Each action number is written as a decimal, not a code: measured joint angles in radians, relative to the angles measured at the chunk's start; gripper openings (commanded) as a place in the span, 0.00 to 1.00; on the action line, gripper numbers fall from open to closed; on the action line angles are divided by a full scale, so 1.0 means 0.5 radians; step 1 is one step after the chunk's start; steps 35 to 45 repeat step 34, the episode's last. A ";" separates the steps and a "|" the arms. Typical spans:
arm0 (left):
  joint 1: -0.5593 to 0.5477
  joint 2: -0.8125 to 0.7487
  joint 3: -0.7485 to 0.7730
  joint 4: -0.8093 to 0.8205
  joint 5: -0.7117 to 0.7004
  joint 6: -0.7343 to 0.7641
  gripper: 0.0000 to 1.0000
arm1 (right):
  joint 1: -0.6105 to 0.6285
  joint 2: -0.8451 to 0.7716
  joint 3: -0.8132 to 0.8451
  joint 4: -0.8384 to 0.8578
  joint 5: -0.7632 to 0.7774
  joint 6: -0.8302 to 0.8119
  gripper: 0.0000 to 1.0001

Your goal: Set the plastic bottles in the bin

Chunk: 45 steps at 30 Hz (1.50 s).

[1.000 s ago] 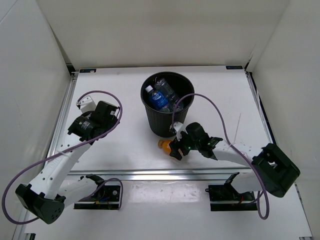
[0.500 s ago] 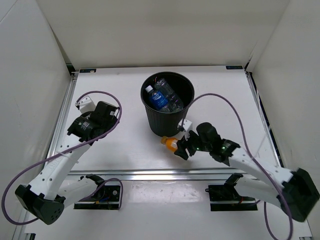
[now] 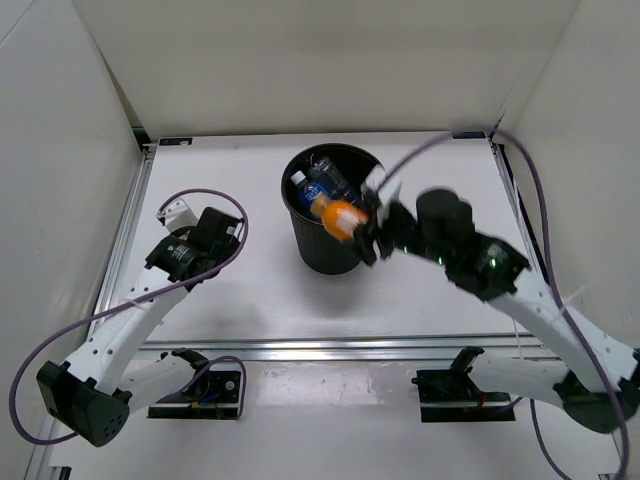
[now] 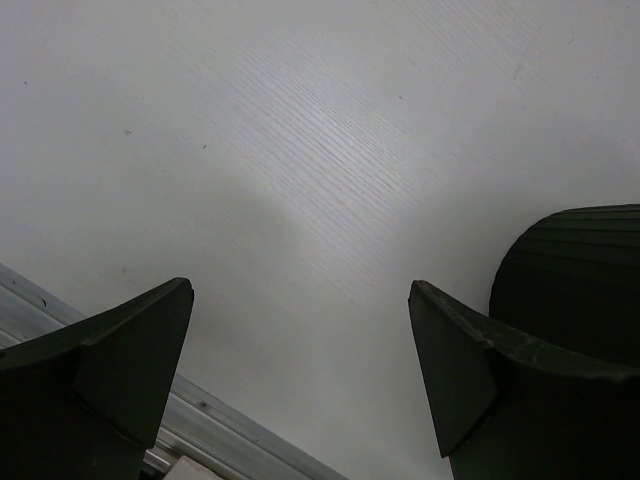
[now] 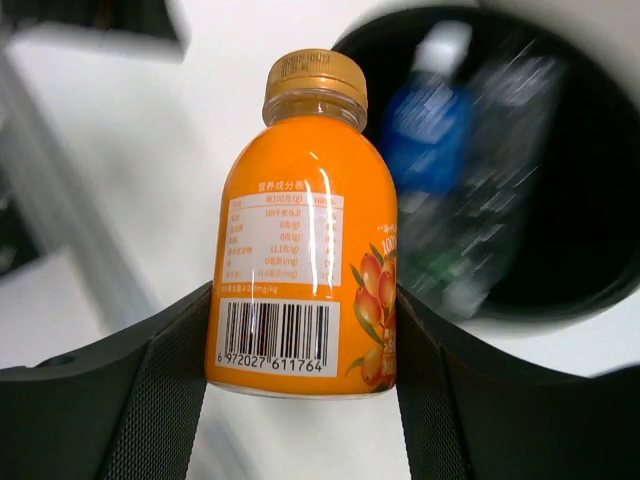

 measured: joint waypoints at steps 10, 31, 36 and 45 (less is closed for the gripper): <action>0.008 0.127 0.088 0.027 0.018 0.031 1.00 | -0.523 1.016 1.103 -0.092 -0.131 0.027 0.95; 0.043 -0.128 0.002 -0.008 -0.549 -0.050 1.00 | -1.170 0.951 1.364 -0.906 0.106 0.850 1.00; 0.134 0.018 0.066 -0.266 -0.781 -0.315 1.00 | -1.144 0.900 1.341 -0.946 0.063 0.863 1.00; 0.134 0.018 0.066 -0.266 -0.781 -0.315 1.00 | -1.144 0.900 1.341 -0.946 0.063 0.863 1.00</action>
